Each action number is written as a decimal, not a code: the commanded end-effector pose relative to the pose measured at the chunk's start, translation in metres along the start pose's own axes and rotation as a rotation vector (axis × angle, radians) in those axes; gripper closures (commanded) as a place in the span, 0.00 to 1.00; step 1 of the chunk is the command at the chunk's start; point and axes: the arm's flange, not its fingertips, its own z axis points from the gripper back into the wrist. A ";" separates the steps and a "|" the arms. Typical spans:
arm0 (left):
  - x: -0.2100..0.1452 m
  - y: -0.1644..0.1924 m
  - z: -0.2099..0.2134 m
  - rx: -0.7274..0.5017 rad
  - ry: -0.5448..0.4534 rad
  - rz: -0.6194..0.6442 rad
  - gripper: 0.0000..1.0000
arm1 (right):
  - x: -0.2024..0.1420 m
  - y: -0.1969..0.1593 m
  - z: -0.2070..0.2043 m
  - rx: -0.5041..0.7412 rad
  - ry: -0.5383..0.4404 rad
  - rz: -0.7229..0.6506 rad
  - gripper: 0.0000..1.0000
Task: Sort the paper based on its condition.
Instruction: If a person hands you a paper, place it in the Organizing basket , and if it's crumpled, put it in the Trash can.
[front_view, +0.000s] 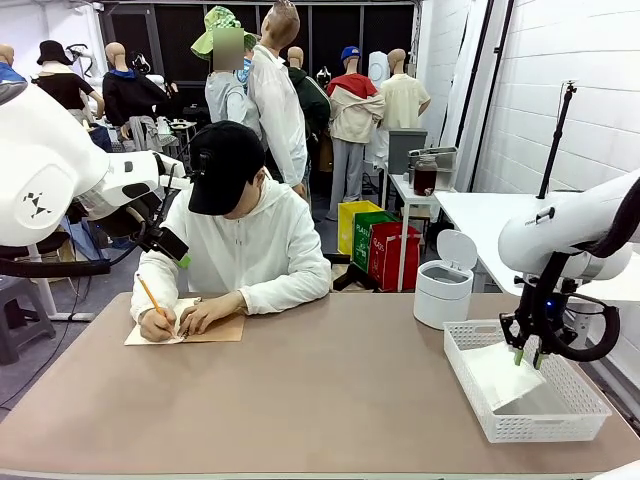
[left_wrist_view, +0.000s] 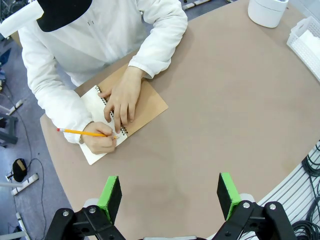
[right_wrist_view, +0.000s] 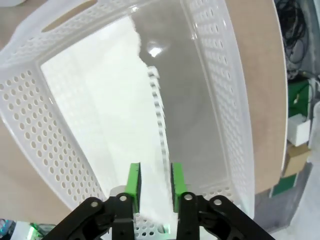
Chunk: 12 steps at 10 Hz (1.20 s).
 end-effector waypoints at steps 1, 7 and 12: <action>0.000 0.001 0.000 -0.003 -0.005 0.004 0.00 | 0.006 0.008 0.001 -0.053 0.034 -0.030 0.03; 0.000 0.001 0.000 -0.003 -0.005 0.004 0.00 | 0.006 0.017 0.017 -0.080 0.029 -0.070 0.00; 0.000 0.001 0.000 -0.003 -0.005 0.004 0.00 | 0.006 0.013 0.009 -0.048 0.036 -0.049 0.00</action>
